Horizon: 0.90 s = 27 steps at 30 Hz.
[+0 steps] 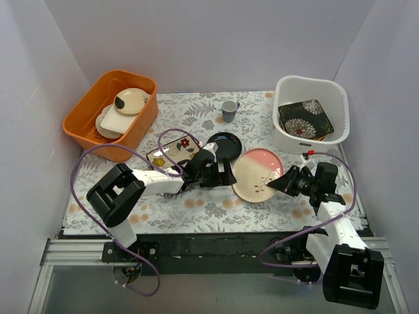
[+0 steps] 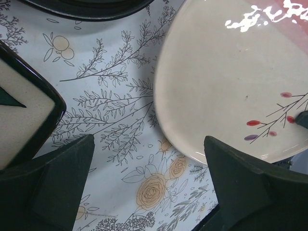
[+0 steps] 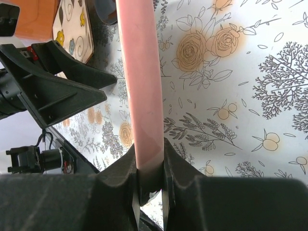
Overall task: Place the plates into the plastic bin on the countertop
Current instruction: Place the plate in the plastic bin.
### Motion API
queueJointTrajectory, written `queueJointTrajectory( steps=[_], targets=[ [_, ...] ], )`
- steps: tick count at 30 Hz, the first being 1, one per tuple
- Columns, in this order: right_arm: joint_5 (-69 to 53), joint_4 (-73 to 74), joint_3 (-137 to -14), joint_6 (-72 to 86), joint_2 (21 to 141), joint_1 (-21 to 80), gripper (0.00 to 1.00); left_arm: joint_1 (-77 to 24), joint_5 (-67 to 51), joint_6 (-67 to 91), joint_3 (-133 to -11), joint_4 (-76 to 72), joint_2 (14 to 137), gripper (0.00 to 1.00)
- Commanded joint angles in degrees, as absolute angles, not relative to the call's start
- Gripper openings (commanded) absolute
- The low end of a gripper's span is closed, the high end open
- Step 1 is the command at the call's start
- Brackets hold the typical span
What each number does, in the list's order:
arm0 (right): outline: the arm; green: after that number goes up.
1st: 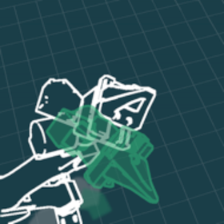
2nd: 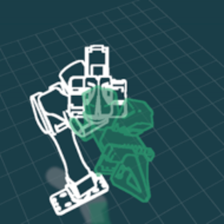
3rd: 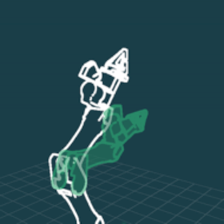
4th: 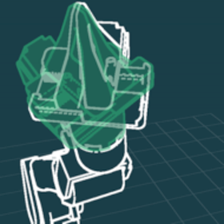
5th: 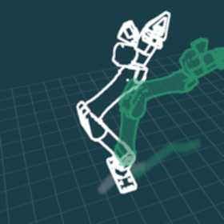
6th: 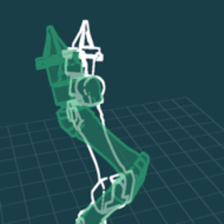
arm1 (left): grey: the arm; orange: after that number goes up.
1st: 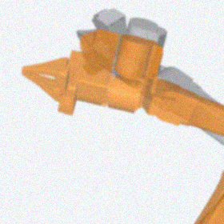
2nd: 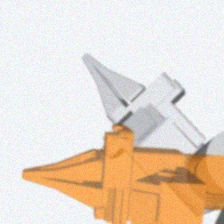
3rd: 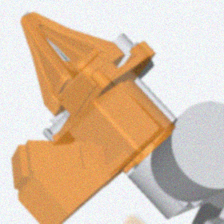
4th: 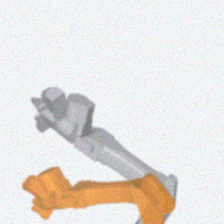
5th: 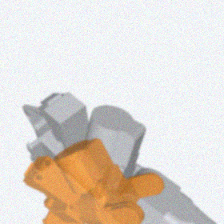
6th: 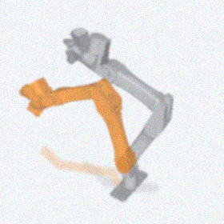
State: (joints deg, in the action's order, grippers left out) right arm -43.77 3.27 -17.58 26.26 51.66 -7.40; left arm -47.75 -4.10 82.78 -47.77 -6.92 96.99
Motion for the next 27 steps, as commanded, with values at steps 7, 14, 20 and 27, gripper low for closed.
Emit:
queueJointTrajectory(
  steps=[7, 14, 20, 27],
  targets=[
    [-46.2, 2.6, -22.0, 27.3, 46.5, -7.4, 0.01, -47.8, -7.6, 79.3, -51.1, -6.0, 97.7, 0.98],
    [-46.5, 3.3, -23.4, 27.6, 46.7, -7.4, 0.01, -48.0, -7.6, 79.3, -51.0, -5.8, 96.9, 0.98],
    [-46.9, 3.3, -25.8, 27.4, 47.2, -7.4, 0.01, -48.1, -7.1, 79.0, -50.7, -5.1, 95.1, 0.98],
    [-48.4, 2.1, -30.4, 27.3, 51.3, -7.3, 0.01, -48.4, -6.2, 80.2, -48.2, -5.1, 91.5, 0.98]
  ],
)
